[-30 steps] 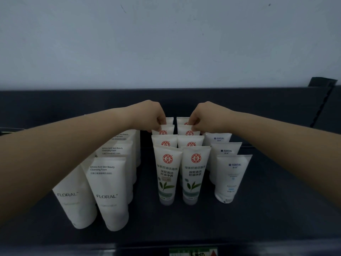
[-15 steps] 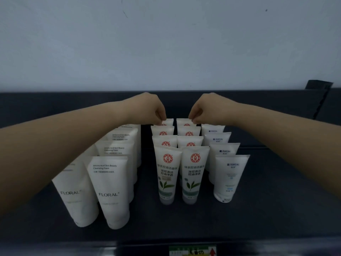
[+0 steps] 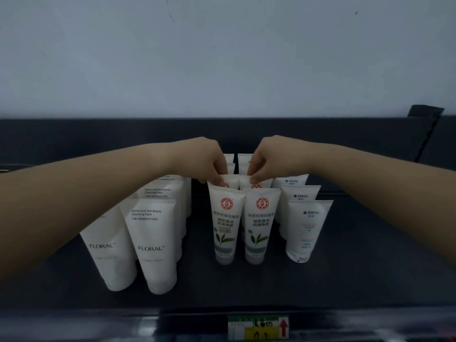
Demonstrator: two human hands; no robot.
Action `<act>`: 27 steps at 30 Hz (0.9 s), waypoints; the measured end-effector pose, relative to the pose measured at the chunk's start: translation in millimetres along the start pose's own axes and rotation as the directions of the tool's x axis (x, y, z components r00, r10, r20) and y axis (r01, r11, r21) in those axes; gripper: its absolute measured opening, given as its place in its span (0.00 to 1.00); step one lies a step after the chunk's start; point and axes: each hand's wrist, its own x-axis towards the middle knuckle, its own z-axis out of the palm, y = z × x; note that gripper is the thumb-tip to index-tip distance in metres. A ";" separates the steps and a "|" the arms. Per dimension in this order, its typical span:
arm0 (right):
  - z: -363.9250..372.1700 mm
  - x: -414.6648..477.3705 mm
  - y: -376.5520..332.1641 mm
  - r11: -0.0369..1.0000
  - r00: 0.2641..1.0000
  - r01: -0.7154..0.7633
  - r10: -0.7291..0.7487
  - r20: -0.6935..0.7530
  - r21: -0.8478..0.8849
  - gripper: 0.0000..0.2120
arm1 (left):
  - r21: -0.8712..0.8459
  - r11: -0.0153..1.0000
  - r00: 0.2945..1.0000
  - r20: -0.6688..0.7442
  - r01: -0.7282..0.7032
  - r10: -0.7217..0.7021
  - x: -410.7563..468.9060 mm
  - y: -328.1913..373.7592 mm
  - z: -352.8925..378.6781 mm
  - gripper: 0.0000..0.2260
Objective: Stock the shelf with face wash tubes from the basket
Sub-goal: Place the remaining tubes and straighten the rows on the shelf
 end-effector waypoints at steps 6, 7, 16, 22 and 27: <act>6.7 3.5 1.3 0.999 0.999 -0.032 0.032 0.015 -0.004 0.06 | -0.029 0.999 1.000 -0.017 0.025 -0.025 3.0 -5.9 5.6 0.07; 6.5 3.9 1.1 0.999 0.999 -0.036 0.036 0.014 -0.011 0.06 | -0.034 0.999 0.999 -0.015 0.028 -0.028 3.3 -6.1 5.5 0.07; 7.0 8.2 1.9 0.997 0.999 -0.042 0.042 -0.005 -0.057 0.07 | -0.023 0.999 1.000 -0.001 0.024 -0.024 1.3 -2.8 3.6 0.07; 7.3 8.4 2.6 0.998 1.000 -0.029 0.029 -0.009 -0.063 0.08 | 0.007 1.000 1.000 -0.010 0.029 -0.029 0.0 -3.0 4.1 0.07; 6.6 8.0 4.4 0.997 1.000 -0.023 0.022 -0.006 -0.072 0.08 | 0.046 0.999 1.000 -0.014 0.019 -0.018 0.2 -1.2 5.0 0.07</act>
